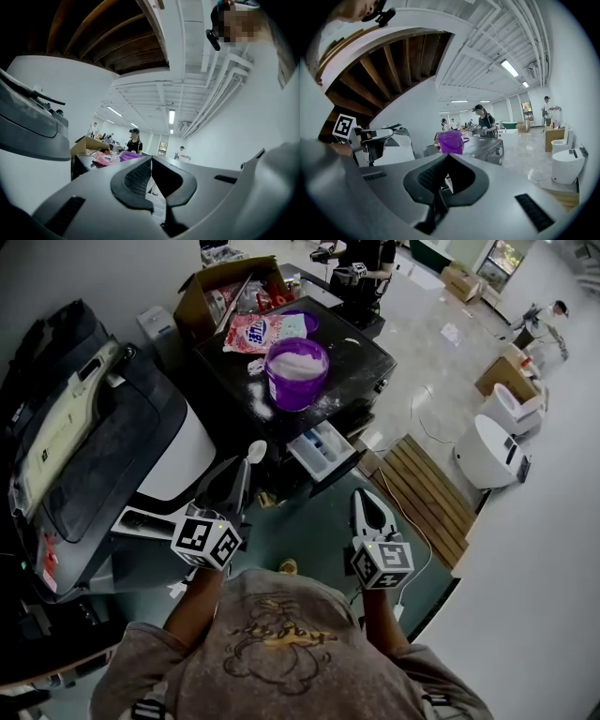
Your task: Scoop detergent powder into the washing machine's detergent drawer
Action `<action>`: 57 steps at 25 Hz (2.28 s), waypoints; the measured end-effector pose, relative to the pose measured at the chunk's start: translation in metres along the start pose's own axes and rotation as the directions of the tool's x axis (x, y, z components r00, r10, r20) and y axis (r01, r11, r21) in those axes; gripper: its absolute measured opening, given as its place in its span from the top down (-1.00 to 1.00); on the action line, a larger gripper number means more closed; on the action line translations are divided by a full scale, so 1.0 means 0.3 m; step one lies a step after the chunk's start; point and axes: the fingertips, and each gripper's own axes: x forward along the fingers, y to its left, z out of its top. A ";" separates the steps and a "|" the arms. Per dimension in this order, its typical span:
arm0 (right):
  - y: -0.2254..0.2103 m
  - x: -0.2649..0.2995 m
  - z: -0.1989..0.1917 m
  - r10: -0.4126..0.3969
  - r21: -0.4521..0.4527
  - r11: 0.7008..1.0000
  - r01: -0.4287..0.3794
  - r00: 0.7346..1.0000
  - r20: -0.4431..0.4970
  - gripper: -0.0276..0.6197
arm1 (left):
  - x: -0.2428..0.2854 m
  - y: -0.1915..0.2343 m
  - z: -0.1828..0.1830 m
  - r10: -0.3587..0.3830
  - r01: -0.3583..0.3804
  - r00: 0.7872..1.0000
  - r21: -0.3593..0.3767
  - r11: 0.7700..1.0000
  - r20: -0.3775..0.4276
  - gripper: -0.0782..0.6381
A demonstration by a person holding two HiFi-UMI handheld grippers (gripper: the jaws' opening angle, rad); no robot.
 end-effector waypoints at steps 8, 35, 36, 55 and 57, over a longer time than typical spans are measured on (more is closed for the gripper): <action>-0.059 0.100 -0.005 0.000 0.019 1.000 0.000 1.000 0.003 0.91 | 0.113 0.040 0.004 -0.003 0.003 1.000 0.019 1.000 -0.009 0.72; -0.145 0.596 0.141 -0.164 0.024 0.986 0.164 0.986 0.020 0.91 | 0.744 0.357 0.098 -0.191 0.190 0.982 -0.028 0.981 -0.014 0.72; -0.147 0.602 0.142 -0.170 0.033 0.985 0.169 0.985 0.022 0.91 | 0.757 0.359 0.099 -0.199 0.198 0.980 -0.027 0.980 -0.020 0.72; -0.239 0.638 0.167 -0.082 0.030 0.996 0.081 0.996 0.026 0.91 | 0.905 0.343 0.051 -0.199 0.211 0.975 0.125 0.969 -0.103 0.72; -0.244 0.641 0.171 -0.076 0.032 0.997 0.075 0.997 0.030 0.91 | 0.923 0.345 0.047 -0.205 0.221 0.971 0.140 0.965 -0.122 0.72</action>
